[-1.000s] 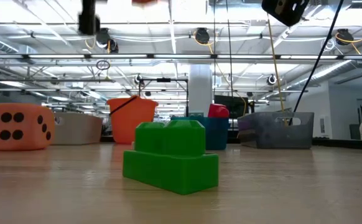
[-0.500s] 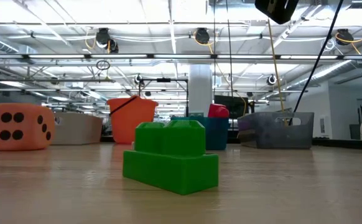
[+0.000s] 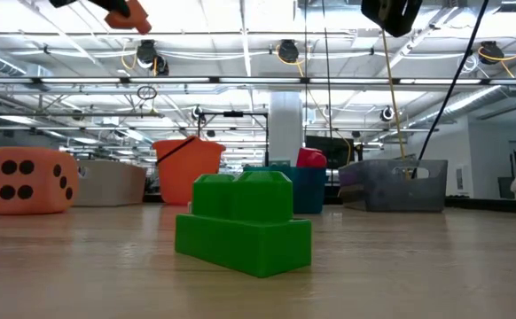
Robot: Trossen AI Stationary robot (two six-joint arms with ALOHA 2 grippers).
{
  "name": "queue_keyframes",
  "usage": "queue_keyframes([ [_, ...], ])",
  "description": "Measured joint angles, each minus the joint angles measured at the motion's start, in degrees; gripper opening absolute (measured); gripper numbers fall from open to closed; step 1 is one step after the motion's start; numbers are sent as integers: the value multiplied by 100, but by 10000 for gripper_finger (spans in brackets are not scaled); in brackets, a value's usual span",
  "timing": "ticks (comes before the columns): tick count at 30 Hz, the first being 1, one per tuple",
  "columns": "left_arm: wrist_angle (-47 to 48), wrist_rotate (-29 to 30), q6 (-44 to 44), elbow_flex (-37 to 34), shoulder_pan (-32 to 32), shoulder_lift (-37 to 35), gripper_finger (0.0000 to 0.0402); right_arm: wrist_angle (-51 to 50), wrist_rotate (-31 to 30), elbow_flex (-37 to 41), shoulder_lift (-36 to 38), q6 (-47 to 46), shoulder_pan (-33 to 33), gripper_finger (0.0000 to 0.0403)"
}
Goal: Pick & Place Toys
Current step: Put the orange game piece into the blue bin
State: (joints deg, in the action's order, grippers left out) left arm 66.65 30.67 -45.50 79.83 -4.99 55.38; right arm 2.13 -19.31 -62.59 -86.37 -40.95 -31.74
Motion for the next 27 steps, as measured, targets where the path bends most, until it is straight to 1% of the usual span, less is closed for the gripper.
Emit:
queue_keyframes([
  [4,-4,-535,310,-2,-249,126,37,11,-2,0,0,-37,120,160],
  [7,-319,-921,596,-10,-313,248,37,54,-3,0,0,-37,225,160],
  [10,-881,-1652,939,-4,-323,385,37,320,3,0,-2,-28,327,160],
  [13,-1662,-2499,1168,-4,-218,713,37,744,-4,0,-2,-3,460,160],
  [16,-2330,-3072,1313,-7,-44,1001,37,1362,2,0,-2,-81,645,160],
  [18,-2780,-3300,1368,0,83,1208,37,1865,4,0,-2,-83,767,160],
  [22,-3237,-3469,1394,-7,254,1610,37,2732,23,0,-1,-3,1022,168],
  [27,-3808,-3577,1389,-7,384,1893,37,3095,351,0,106,-40,1408,201],
])
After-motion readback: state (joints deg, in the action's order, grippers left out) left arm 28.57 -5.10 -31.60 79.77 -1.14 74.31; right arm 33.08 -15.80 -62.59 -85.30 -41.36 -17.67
